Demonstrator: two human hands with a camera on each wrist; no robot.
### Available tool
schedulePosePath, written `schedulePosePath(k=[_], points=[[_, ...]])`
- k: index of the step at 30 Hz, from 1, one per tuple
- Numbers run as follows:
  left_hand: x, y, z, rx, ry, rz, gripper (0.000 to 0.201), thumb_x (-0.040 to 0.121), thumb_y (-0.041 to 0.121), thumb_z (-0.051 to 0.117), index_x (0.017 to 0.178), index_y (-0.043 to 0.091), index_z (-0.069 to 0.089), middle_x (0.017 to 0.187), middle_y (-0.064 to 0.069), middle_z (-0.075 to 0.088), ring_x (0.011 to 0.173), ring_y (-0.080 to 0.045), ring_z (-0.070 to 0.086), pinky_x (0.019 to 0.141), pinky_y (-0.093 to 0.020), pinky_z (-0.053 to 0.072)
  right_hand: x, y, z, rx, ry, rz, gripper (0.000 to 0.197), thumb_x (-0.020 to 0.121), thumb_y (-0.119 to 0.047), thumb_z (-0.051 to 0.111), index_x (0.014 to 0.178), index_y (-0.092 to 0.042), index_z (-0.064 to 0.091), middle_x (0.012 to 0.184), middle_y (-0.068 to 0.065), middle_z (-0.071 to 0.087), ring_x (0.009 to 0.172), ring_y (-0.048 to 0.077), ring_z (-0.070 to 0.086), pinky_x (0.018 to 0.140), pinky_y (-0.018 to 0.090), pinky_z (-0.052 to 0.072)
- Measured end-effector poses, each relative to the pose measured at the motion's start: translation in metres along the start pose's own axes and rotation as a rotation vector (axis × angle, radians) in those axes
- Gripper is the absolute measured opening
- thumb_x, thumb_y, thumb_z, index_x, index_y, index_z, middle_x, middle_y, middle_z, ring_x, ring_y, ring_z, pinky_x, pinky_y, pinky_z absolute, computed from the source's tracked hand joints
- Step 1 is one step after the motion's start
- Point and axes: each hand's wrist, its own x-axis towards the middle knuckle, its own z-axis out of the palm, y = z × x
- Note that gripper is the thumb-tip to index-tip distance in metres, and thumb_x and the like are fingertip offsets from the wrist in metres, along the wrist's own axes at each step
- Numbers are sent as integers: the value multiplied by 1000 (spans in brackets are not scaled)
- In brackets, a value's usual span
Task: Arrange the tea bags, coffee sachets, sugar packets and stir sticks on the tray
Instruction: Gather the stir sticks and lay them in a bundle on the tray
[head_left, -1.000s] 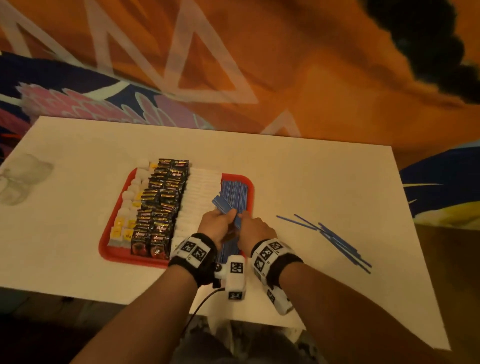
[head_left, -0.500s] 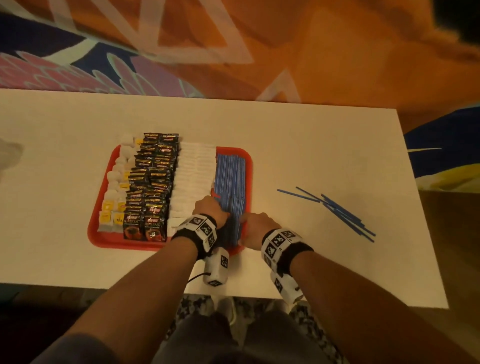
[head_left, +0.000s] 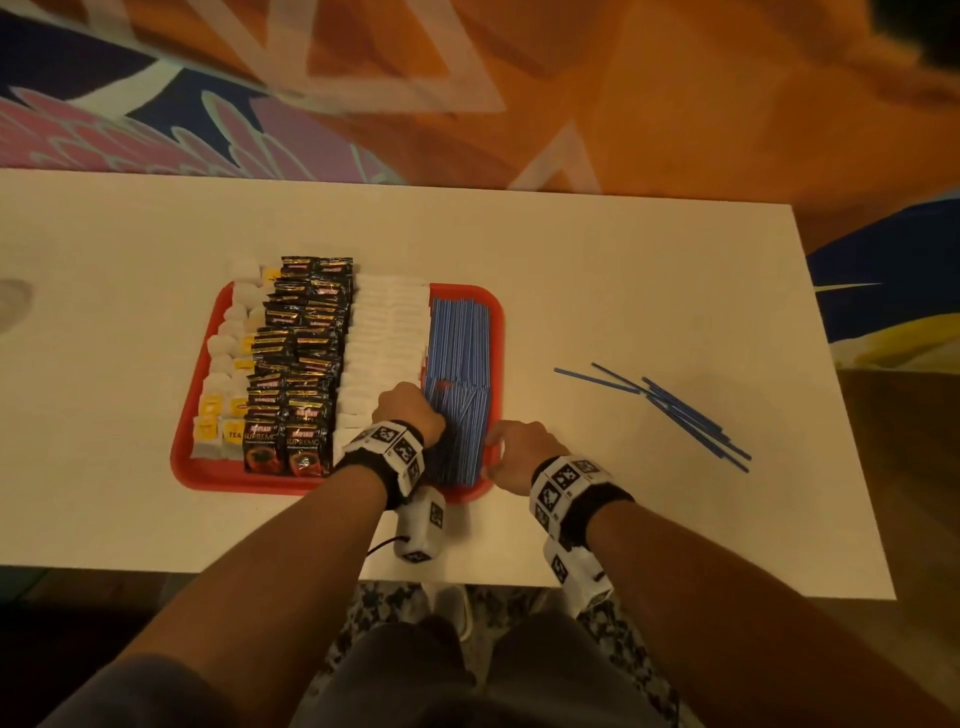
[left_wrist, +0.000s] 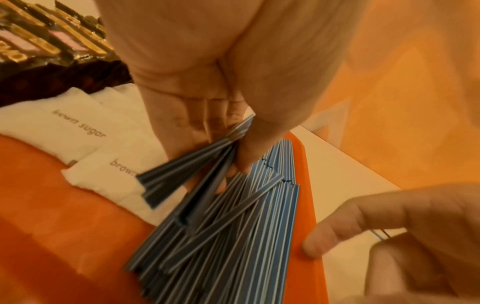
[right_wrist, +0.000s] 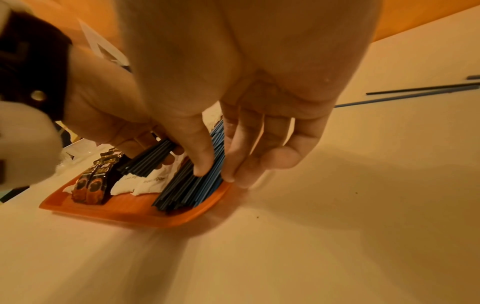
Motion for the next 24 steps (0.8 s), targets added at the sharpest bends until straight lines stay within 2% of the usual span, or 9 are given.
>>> schedulePosePath(k=[3, 8, 10, 13, 16, 19, 20, 23, 24], points=[[12, 8, -13, -22, -7, 15, 19, 87, 22, 71, 92, 5, 64, 102, -17, 69, 90, -34, 66, 68, -32, 52, 1, 6, -2, 49, 15, 0, 37, 84, -28, 72, 118, -28, 59, 108, -2, 61, 92, 21, 65, 82, 34, 55], [37, 37, -40, -15, 16, 79, 17, 88, 14, 68, 96, 0, 66, 97, -16, 66, 84, -33, 64, 67, -32, 51, 6, 19, -5, 166, 29, 40, 25, 81, -34, 73, 100, -37, 58, 98, -5, 66, 84, 14, 66, 80, 35, 57], [47, 48, -48, 7, 43, 93, 12, 88, 13, 67, 85, 3, 62, 98, -17, 67, 86, -34, 65, 67, -32, 51, 7, 26, -6, 184, 40, 57, 23, 81, -36, 73, 98, -38, 57, 101, -3, 64, 87, 15, 65, 80, 33, 55], [60, 60, -52, 25, 78, 101, 22, 88, 13, 68, 73, 4, 54, 103, -19, 68, 87, -34, 66, 68, -32, 51, 10, 37, -11, 168, 68, 93, 20, 83, -40, 72, 95, -39, 56, 100, -3, 64, 87, 15, 64, 83, 34, 54], [69, 68, -53, 21, 73, 113, 16, 88, 15, 69, 86, 1, 60, 107, -20, 67, 91, -36, 66, 68, -32, 49, 13, 46, -15, 190, 58, 116, 18, 86, -37, 71, 98, -36, 57, 91, -6, 64, 84, 13, 63, 81, 30, 53], [75, 70, -52, 19, 91, 115, 27, 87, 19, 72, 103, -1, 64, 114, -21, 65, 99, -37, 66, 69, -32, 49, 15, 48, -18, 208, 69, 121, 19, 86, -36, 71, 100, -34, 58, 98, -4, 63, 84, 12, 62, 79, 29, 52], [76, 69, -52, 10, 105, 118, 28, 87, 22, 74, 101, 1, 64, 114, -20, 65, 99, -36, 66, 69, -32, 48, 17, 47, -19, 212, 69, 118, 19, 86, -36, 71, 100, -34, 58, 100, -3, 63, 84, 12, 63, 79, 29, 51], [77, 65, -48, 10, 145, 130, 32, 88, 25, 75, 76, 5, 53, 105, -19, 67, 88, -33, 65, 66, -30, 45, 22, 44, -19, 231, 68, 105, 20, 85, -35, 72, 100, -33, 59, 101, 0, 64, 82, 12, 64, 79, 30, 53], [75, 63, -47, 24, 153, 141, 33, 89, 26, 74, 76, 4, 53, 105, -19, 67, 90, -33, 65, 66, -30, 45, 24, 43, -20, 237, 73, 100, 20, 84, -35, 72, 99, -33, 59, 102, 1, 64, 82, 13, 64, 79, 30, 54]])
